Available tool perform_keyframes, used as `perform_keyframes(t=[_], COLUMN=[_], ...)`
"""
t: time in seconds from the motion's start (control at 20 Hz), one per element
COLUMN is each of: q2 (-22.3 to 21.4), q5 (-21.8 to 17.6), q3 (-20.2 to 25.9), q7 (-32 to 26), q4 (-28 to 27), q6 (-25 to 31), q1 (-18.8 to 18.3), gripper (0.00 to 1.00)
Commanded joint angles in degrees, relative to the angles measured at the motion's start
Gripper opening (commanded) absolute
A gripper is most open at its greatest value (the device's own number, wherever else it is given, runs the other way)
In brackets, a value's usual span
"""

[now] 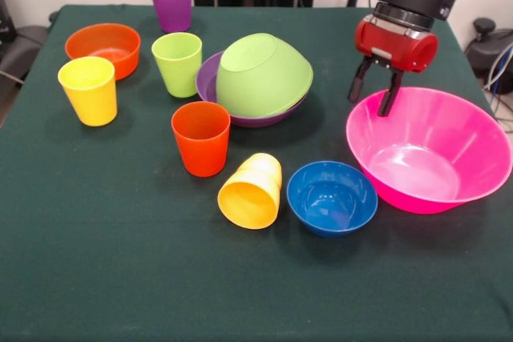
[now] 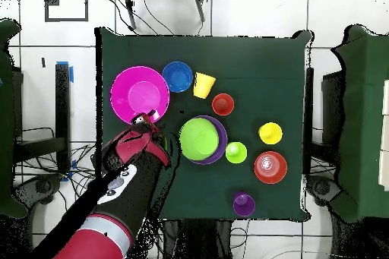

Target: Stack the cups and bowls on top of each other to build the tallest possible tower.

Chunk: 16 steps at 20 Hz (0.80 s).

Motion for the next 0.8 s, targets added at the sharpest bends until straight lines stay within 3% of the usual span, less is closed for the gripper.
perform_keyframes(t=[0.05,0.8], q2=[1.1,-0.5], q5=[-0.6,-1.4], q3=[6.4,8.1], q7=[-0.4,-1.0], q4=[-1.6,-0.6], q6=[-0.8,-0.7], q1=[-1.3,-2.9], gripper=[1.00,1.00])
